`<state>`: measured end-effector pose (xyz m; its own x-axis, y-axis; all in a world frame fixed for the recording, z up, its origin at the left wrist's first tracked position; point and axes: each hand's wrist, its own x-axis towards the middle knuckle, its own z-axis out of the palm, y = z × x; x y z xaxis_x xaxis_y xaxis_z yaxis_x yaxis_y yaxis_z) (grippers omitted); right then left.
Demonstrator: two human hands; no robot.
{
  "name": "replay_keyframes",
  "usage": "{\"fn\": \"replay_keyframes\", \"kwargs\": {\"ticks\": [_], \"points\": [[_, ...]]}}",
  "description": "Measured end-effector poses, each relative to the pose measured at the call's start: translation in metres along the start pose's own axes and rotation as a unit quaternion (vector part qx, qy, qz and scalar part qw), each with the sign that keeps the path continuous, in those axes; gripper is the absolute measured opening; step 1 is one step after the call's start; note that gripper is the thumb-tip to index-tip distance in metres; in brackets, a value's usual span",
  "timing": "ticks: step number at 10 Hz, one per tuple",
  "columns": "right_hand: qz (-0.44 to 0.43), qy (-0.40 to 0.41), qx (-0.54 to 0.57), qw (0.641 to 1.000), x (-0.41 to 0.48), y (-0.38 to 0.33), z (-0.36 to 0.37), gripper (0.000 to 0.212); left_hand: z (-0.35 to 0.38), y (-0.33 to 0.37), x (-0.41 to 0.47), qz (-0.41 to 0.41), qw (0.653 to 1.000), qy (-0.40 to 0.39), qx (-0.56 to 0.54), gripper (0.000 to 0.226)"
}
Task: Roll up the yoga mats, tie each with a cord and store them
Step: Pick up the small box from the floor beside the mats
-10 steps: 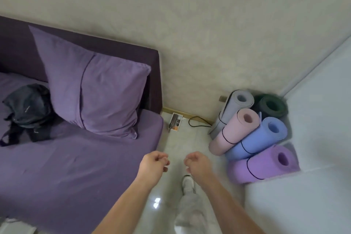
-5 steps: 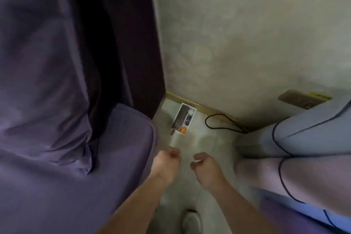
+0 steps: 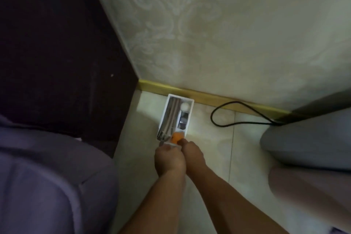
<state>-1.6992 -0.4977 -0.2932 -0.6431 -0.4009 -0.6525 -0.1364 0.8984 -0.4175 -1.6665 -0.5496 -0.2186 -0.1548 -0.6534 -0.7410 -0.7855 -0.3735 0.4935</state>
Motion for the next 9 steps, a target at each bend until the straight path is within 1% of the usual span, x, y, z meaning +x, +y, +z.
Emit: {"fn": "replay_keyframes", "kwargs": {"ticks": [1,2,3,4,5,6,7,8,9], "points": [[-0.024,0.051,-0.030,0.998,-0.013,0.005,-0.005,0.023,-0.005,-0.002,-0.011,-0.011,1.000,0.007,-0.001,0.027],[-0.044,0.067,-0.064,0.995,-0.056,0.012,-0.025,0.026,-0.024,-0.006,-0.043,-0.013,1.000,-0.019,0.020,0.021],[-0.073,0.095,-0.086,0.989,-0.125,0.016,-0.059,0.016,-0.051,-0.006,-0.092,-0.006,0.998,-0.061,0.027,0.026],[-0.102,0.141,-0.099,0.980,-0.204,0.013,-0.099,0.014,-0.090,0.003,-0.152,-0.005,0.995,-0.095,0.041,0.014],[-0.127,0.186,-0.100,0.969,-0.280,0.000,-0.142,0.028,-0.135,0.025,-0.215,-0.033,0.991,-0.132,-0.010,0.015],[-0.162,0.191,-0.075,0.965,-0.353,-0.025,-0.192,0.033,-0.184,0.055,-0.281,-0.060,0.983,-0.145,-0.092,0.009],[-0.194,0.251,-0.060,0.946,-0.433,-0.060,-0.241,0.025,-0.241,0.097,-0.346,-0.022,0.983,-0.164,-0.079,0.023],[-0.135,0.147,0.050,0.979,-0.525,-0.114,-0.291,0.045,-0.306,0.140,-0.407,0.027,0.974,-0.196,-0.107,0.014],[-0.208,0.227,-0.035,0.951,-0.595,-0.157,-0.312,0.058,-0.377,0.156,-0.462,0.070,0.958,-0.247,-0.130,0.027]]}}
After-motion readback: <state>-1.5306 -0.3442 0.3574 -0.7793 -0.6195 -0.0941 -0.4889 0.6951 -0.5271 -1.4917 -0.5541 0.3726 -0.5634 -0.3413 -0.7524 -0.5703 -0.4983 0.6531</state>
